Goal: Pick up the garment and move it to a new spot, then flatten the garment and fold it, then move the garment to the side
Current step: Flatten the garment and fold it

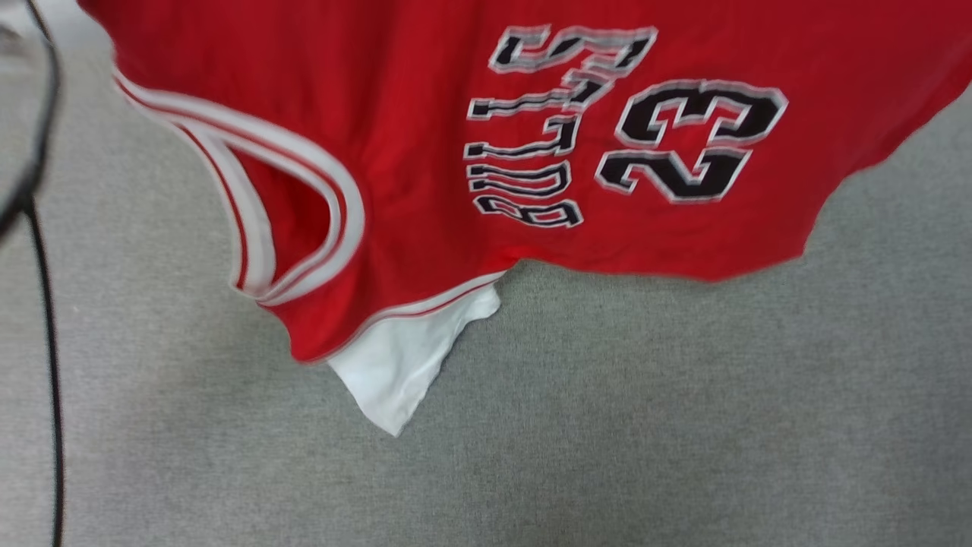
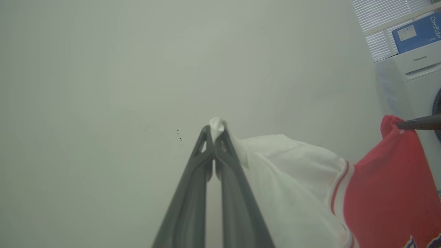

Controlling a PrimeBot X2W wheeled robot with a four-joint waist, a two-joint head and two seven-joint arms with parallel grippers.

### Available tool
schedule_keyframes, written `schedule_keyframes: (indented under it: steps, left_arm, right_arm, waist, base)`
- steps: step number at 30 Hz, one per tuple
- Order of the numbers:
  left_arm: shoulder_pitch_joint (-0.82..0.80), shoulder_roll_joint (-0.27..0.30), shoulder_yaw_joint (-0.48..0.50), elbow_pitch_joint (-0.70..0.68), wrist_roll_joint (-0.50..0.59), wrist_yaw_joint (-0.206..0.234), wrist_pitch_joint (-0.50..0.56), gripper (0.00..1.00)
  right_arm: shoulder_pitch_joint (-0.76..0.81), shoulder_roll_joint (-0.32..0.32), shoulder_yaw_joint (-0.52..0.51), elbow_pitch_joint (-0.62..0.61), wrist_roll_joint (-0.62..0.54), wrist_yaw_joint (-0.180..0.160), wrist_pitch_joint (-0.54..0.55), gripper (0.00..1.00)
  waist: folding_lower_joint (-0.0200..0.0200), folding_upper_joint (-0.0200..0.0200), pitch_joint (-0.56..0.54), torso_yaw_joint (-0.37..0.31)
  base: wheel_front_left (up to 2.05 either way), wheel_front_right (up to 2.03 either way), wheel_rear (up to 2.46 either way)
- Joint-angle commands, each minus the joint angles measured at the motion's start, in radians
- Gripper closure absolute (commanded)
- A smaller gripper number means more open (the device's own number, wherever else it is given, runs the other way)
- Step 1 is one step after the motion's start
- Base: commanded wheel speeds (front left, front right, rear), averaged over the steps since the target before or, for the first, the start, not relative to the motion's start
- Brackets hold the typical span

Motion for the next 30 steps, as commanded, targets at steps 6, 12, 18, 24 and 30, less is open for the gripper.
schedule_keyframes:
  steps: [6,12,18,24,30]
  left_arm:
    - [-0.273,-0.01,-0.015,0.156,-0.015,-0.097,0.062,1.0]
    - [-0.578,-0.063,-0.057,0.399,0.033,-0.176,0.065,1.0]
    - [-0.84,-0.15,-0.081,0.69,0.093,-0.199,-0.022,1.0]
    - [-1.054,-0.208,-0.121,0.931,0.176,-0.21,-0.149,1.0]
    - [-1.136,-0.249,-0.164,1.1,0.215,-0.219,-0.256,1.0]
  right_arm:
    - [-0.203,0.015,0.002,0.089,-0.052,-0.001,-0.032,1.0]
    - [-0.422,-0.009,0.054,0.249,-0.12,-0.001,-0.092,1.0]
    - [-0.623,-0.004,0.109,0.446,-0.18,-0.001,-0.246,1.0]
    - [-0.807,0.038,0.096,0.659,-0.227,-0.001,-0.435,1.0]
    - [-0.902,0.079,0.107,0.816,-0.271,-0.001,-0.581,1.0]
  waist:
    - [-0.0001,0.0,0.195,-0.015]
    - [-0.0001,0.0,0.296,-0.015]
    - [-0.0001,0.0,0.366,-0.024]
    - [-0.0001,0.0,0.409,-0.042]
    - [-0.0001,0.0,0.441,-0.041]
  base:
    - [0.0,0.0,0.0]
    - [0.0,0.0,0.0]
    - [0.0,0.0,0.0]
    - [0.0,0.0,0.0]
    - [0.0,0.0,0.0]
